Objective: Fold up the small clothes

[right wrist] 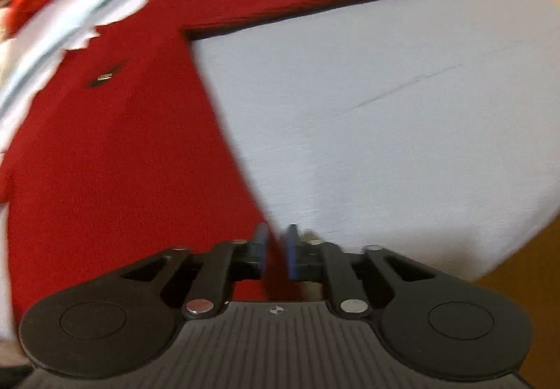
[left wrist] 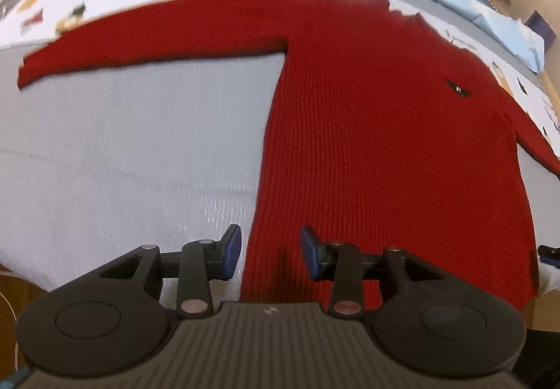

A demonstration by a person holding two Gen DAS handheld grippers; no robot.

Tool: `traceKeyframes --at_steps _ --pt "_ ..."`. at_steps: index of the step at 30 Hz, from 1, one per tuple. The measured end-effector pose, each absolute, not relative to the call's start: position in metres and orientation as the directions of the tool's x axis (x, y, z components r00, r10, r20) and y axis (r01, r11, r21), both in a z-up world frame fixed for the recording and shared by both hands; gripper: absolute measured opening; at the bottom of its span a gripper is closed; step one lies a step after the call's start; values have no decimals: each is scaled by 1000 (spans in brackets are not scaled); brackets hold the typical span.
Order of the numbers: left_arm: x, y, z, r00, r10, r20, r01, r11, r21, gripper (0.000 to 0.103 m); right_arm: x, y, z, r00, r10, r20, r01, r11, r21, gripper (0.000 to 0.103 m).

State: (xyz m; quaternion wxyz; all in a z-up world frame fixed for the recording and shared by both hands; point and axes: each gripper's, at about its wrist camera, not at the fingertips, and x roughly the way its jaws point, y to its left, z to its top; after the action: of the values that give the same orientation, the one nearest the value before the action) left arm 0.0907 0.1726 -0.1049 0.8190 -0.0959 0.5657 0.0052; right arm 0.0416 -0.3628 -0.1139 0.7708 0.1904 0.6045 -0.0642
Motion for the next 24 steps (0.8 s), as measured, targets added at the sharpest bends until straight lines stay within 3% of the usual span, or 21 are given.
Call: traceKeyframes --at_steps 2,7,9,11,12,14,15,20,24 --pt "90 174 -114 329 -110 -938 -126 979 -159 45 44 -353 -121 229 115 -967 294 938 182 49" --pt "90 168 -138 246 -94 -965 -105 987 -123 45 43 -338 -135 169 40 -985 214 974 77 47" --pt "89 166 -147 224 -76 -972 -98 990 -100 45 45 -334 -134 180 49 -982 207 975 86 26" --pt "90 162 -153 206 -61 -977 -87 993 -81 44 41 -339 -130 191 43 -981 225 970 86 11" --pt "89 160 -155 200 -59 -978 -79 994 -76 42 40 -342 -128 199 55 -978 243 965 104 8" --pt "89 157 -158 198 -63 -978 -58 995 -76 29 38 -347 -125 214 58 -975 257 960 113 7" --pt "88 155 -158 207 -56 -977 -43 997 -67 13 34 -349 -122 217 54 -975 257 960 110 7" --pt "82 162 -143 264 -14 -964 -61 998 -32 10 33 -341 -124 197 31 -980 212 975 73 7" --pt "80 147 -148 231 24 -973 14 999 28 10 43 -332 -127 193 11 -981 162 986 42 7"
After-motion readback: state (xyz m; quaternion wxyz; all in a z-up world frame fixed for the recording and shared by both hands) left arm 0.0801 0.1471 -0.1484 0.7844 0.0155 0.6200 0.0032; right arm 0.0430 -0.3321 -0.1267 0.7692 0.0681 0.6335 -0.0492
